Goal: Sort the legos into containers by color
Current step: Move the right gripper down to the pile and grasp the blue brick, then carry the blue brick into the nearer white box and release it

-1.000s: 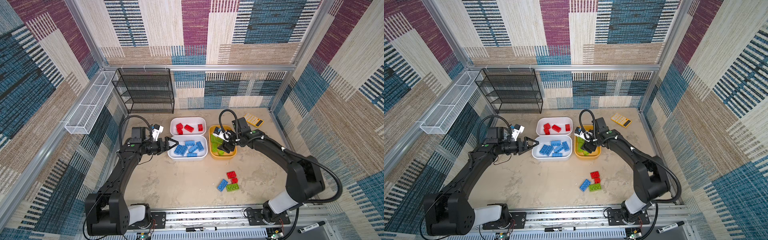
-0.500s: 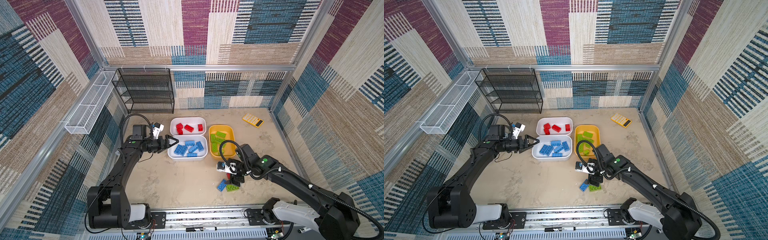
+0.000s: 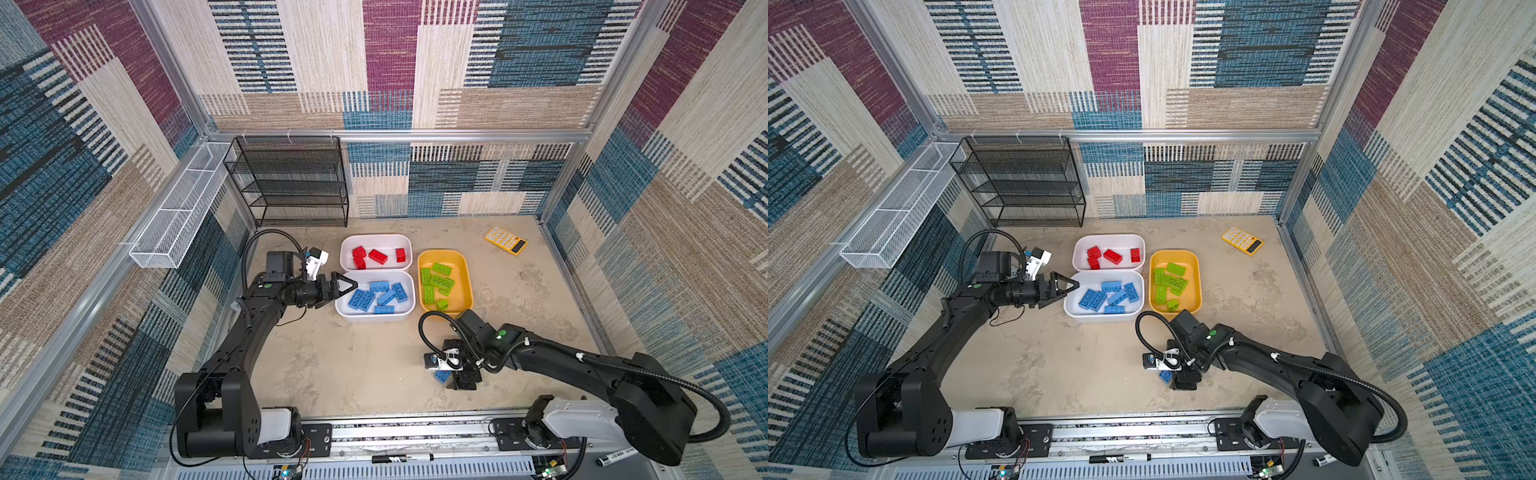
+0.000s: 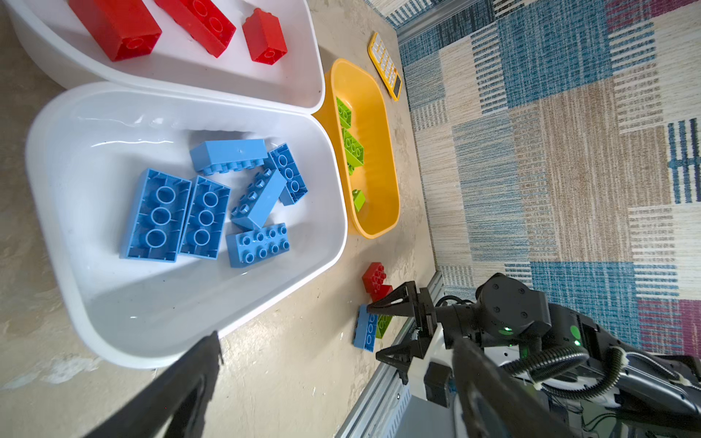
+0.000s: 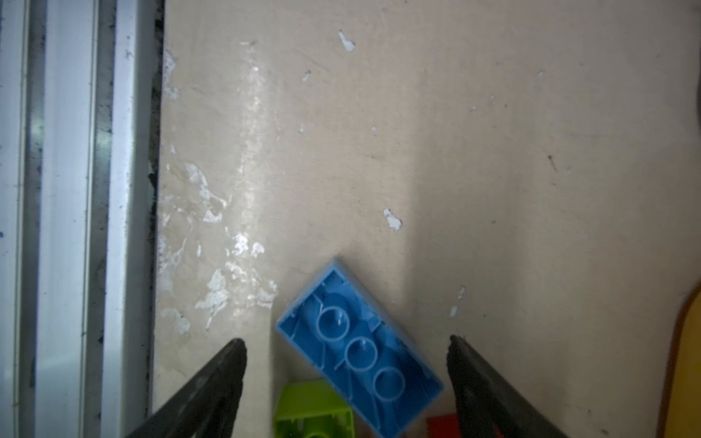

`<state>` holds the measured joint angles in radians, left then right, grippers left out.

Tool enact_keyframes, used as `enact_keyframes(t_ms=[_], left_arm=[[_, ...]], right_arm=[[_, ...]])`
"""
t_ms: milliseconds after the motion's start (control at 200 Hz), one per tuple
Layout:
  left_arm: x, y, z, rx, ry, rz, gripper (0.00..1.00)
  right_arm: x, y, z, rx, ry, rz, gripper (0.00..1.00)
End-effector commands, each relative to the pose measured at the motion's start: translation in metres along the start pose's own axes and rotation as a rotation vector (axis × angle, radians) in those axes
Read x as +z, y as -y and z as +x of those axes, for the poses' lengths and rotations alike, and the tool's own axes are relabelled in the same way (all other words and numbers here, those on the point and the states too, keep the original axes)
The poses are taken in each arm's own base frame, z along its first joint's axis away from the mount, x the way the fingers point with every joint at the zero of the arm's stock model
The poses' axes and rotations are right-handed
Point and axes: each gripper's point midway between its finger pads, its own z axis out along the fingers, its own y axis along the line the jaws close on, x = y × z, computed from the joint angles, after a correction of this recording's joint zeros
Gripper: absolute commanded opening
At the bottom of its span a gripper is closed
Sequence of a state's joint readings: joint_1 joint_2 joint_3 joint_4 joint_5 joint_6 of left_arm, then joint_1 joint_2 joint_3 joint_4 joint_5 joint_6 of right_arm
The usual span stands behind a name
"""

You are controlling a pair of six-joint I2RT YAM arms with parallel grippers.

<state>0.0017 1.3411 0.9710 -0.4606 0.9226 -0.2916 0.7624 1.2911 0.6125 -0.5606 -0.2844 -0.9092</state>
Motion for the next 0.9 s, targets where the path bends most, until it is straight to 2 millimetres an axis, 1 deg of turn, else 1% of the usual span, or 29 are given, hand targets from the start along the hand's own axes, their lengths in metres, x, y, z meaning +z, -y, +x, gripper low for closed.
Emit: enact_keyframes(t_ms=[0, 45, 70, 110, 200, 260, 346, 401, 461, 541, 611, 676, 731, 796, 891], left_arm=[[-0.001, 0.003, 0.000, 0.033, 0.001, 0.018, 0.97], [-0.001, 0.003, 0.001, 0.032, -0.001, 0.016, 0.97], [-0.001, 0.003, 0.002, 0.034, -0.001, 0.017, 0.97], [0.000, 0.002, 0.003, 0.033, -0.004, 0.016, 0.97], [0.000, 0.000, 0.006, 0.030, -0.007, 0.014, 0.97], [0.000, 0.000, 0.007, 0.028, -0.007, 0.013, 0.97], [0.000, 0.000, 0.008, 0.028, -0.005, 0.013, 0.97], [0.000, -0.001, 0.008, 0.027, -0.007, 0.014, 0.97], [-0.001, 0.001, 0.008, 0.032, -0.006, 0.014, 0.97], [-0.002, 0.003, 0.007, 0.037, -0.008, 0.014, 0.97], [-0.004, 0.005, 0.005, 0.046, -0.002, 0.011, 0.97], [-0.007, 0.008, 0.000, 0.058, 0.010, 0.000, 0.96], [-0.010, 0.012, -0.004, 0.073, 0.026, -0.004, 0.96], [-0.012, 0.016, -0.009, 0.086, 0.040, -0.004, 0.97], [-0.014, 0.020, -0.011, 0.094, 0.039, -0.002, 0.96]], right_arm=[[0.006, 0.016, -0.005, -0.010, 0.002, 0.057, 0.79], [0.008, 0.016, -0.003, -0.005, -0.007, 0.050, 0.69], [0.009, 0.014, -0.001, -0.001, -0.015, 0.041, 0.65], [0.010, 0.012, 0.002, 0.006, -0.026, 0.030, 0.59], [0.010, 0.008, 0.002, 0.024, -0.019, 0.018, 0.50], [0.012, 0.004, 0.005, 0.044, -0.031, -0.003, 0.45], [0.011, 0.005, 0.002, 0.057, -0.024, -0.006, 0.40], [0.009, 0.009, -0.002, 0.067, -0.019, -0.002, 0.36], [0.004, 0.017, -0.013, 0.082, 0.004, 0.010, 0.33], [-0.009, 0.032, -0.033, 0.089, 0.061, 0.050, 0.32], [-0.026, 0.049, -0.053, 0.092, 0.121, 0.103, 0.32], [-0.048, 0.075, -0.075, 0.126, 0.224, 0.154, 0.32], [-0.063, 0.099, -0.089, 0.140, 0.291, 0.190, 0.32], [-0.070, 0.125, -0.104, 0.142, 0.321, 0.207, 0.32], [-0.070, 0.157, -0.128, 0.128, 0.357, 0.204, 0.32]])
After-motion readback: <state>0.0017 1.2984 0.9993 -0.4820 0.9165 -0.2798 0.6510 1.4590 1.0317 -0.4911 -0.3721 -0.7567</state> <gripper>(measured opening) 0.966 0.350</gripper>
